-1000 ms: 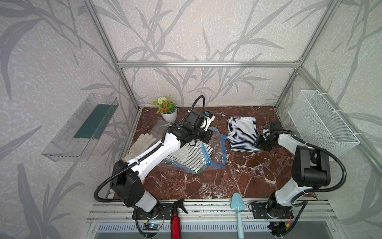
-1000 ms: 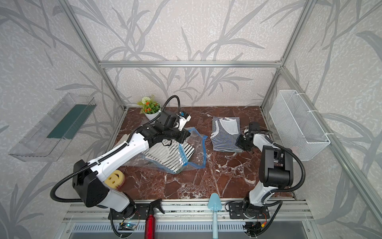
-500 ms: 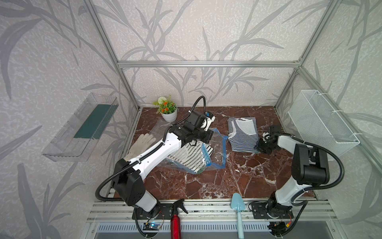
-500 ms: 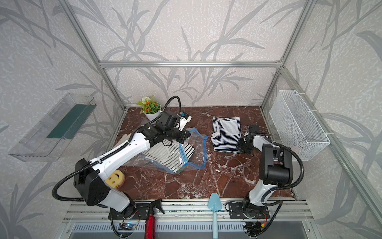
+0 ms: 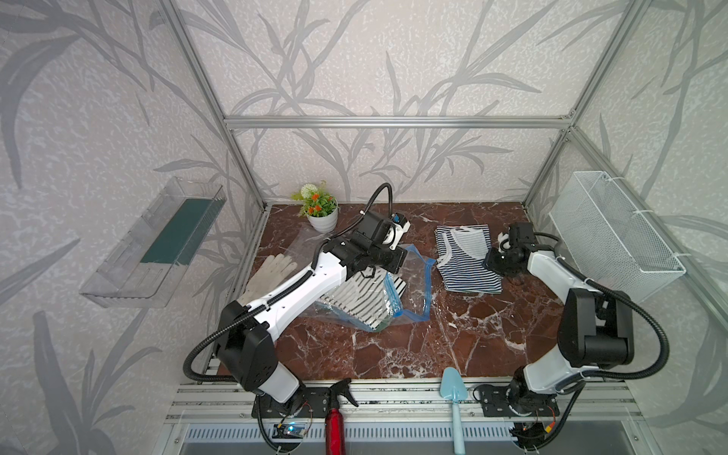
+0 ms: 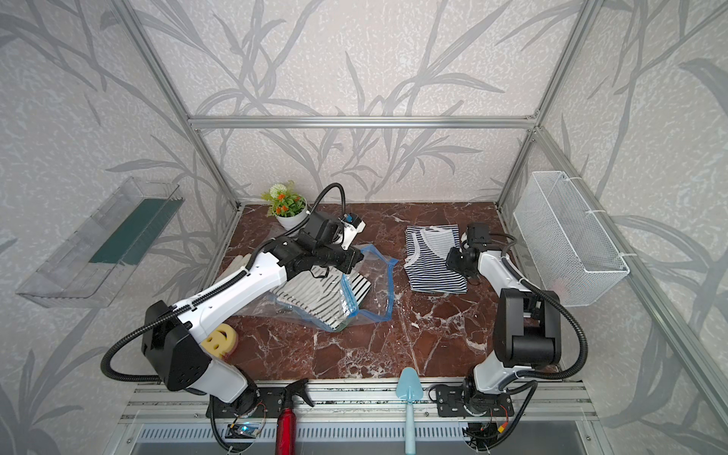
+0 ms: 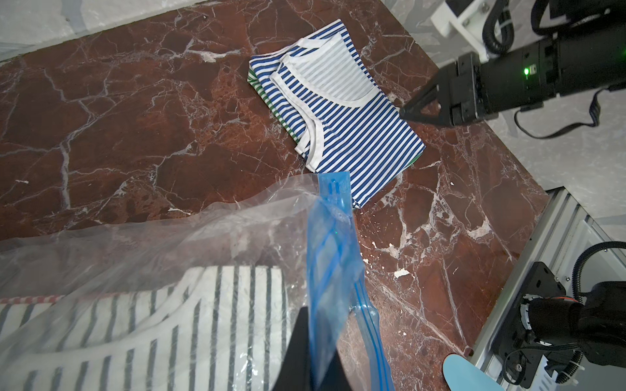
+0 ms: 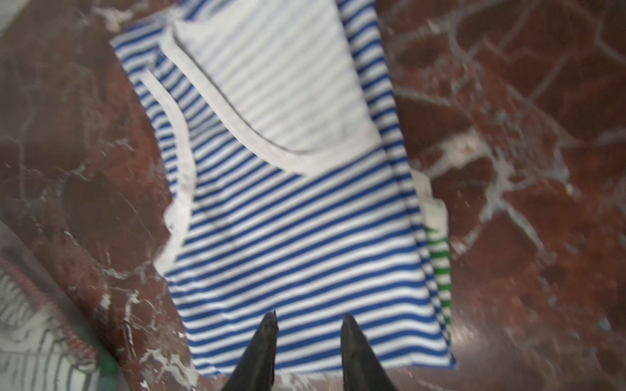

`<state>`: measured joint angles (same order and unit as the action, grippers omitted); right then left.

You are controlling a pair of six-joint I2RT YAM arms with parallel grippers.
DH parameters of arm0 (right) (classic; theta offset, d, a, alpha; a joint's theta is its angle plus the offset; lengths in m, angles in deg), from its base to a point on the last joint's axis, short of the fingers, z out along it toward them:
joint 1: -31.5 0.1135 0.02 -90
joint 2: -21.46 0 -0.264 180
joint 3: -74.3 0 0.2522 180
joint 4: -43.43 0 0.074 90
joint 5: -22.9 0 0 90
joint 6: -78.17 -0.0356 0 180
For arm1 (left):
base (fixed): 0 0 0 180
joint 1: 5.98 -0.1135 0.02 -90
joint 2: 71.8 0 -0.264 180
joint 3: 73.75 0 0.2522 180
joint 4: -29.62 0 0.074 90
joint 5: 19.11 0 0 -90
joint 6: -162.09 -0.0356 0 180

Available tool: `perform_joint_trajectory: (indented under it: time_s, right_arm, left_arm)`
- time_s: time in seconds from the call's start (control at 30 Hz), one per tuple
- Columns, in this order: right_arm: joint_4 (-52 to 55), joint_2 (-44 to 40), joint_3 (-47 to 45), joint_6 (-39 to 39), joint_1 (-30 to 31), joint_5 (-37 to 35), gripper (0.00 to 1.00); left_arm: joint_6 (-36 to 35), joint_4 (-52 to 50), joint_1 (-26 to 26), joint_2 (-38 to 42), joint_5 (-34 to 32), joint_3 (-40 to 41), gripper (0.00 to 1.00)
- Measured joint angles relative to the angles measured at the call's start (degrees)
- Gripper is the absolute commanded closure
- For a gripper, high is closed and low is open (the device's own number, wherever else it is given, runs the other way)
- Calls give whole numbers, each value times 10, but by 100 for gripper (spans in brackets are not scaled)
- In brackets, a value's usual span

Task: Take the tank top out of the vacuum bag
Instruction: Adjust the tank top.

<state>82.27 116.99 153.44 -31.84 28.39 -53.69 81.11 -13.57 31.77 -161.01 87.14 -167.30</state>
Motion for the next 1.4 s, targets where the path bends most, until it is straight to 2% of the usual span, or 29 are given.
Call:
perform_joint_trajectory:
  time_s: [0.23,0.6,0.87,1.03,1.2,1.4]
  right_arm:
    - [-57,172,162,-28,27,12,68]
    - [-148,344,311,-114,20,44,69]
    - [-244,394,318,-199,-4,94,69]
    - [-360,417,292,-276,-25,148,72]
    - [-415,420,272,-299,-30,169,72]
    - [-421,420,271,-306,-36,177,73]
  left_arm:
    - [-4,-2,0,0,-5,0,100]
    - [1,-2,0,-6,8,-6,100]
    - [1,-1,0,-13,14,-6,100]
    - [2,-2,0,-14,19,-6,100]
    - [2,-2,0,-14,19,-6,100]
    - [2,-2,0,-14,19,-6,100]
